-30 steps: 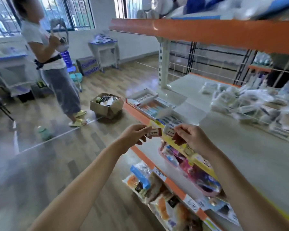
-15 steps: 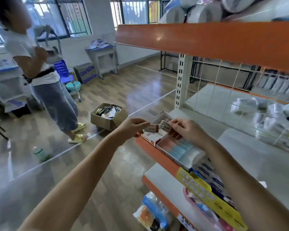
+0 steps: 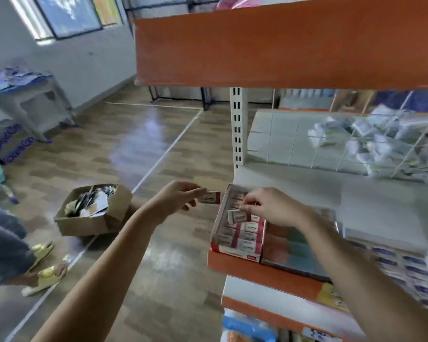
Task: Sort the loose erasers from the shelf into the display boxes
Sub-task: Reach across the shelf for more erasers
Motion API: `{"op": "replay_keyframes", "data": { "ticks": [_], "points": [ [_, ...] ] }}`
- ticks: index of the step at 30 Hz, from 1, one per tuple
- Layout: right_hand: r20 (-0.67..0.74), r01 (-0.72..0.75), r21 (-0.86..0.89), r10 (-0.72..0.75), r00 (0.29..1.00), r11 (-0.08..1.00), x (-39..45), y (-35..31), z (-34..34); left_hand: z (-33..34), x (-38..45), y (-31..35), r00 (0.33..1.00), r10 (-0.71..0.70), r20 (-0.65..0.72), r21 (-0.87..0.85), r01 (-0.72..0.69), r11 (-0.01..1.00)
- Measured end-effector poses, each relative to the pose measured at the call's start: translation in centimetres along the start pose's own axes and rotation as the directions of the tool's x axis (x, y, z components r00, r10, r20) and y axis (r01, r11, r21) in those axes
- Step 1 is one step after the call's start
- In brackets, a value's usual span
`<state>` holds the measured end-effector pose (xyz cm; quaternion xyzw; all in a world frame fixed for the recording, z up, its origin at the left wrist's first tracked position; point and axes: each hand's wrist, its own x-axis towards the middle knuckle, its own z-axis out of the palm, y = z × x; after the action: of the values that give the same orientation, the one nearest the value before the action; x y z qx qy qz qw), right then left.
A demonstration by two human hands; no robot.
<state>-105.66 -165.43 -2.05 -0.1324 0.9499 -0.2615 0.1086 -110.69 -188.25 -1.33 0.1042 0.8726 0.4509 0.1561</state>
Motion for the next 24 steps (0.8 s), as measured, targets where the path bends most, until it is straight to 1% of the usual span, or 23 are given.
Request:
{"op": "replay_keyframes", "data": {
  "ticks": [3,6,10,13,17,21,24],
  "points": [
    [0.01,-0.1,-0.011,0.1,0.995,0.995,-0.3,-1.1,0.9,-0.4,1.7,-0.7,0.991,0.057,0.122,-0.02,-0.055,0.998],
    [-0.012,-0.189,-0.02,0.189,0.982,0.982,-0.5,-2.2,1.9,-0.4,2.9,-0.9,0.963,0.125,0.238,-0.042,-0.118,0.992],
    [0.002,-0.241,-0.043,0.241,0.971,0.97,-0.4,-3.0,2.8,0.0,4.0,-0.9,0.938,0.16,0.308,-0.057,-0.149,0.987],
    [0.02,-0.264,-0.035,0.265,0.964,0.964,-0.1,-3.2,3.5,0.2,4.5,-1.1,0.933,0.17,0.318,-0.063,-0.158,0.985],
    [-0.007,-0.258,0.012,0.258,0.966,0.966,0.2,-3.4,3.8,0.3,4.5,-1.2,0.935,0.178,0.308,-0.086,-0.159,0.984],
    [0.021,-0.269,0.004,0.269,0.963,0.963,0.5,-3.4,3.8,0.2,4.2,-1.7,0.931,0.175,0.322,-0.086,-0.155,0.984],
    [0.022,-0.25,-0.006,0.251,0.968,0.968,0.6,-3.4,3.7,0.0,4.0,-1.9,0.93,0.171,0.327,-0.087,-0.15,0.985]
  ]
}}
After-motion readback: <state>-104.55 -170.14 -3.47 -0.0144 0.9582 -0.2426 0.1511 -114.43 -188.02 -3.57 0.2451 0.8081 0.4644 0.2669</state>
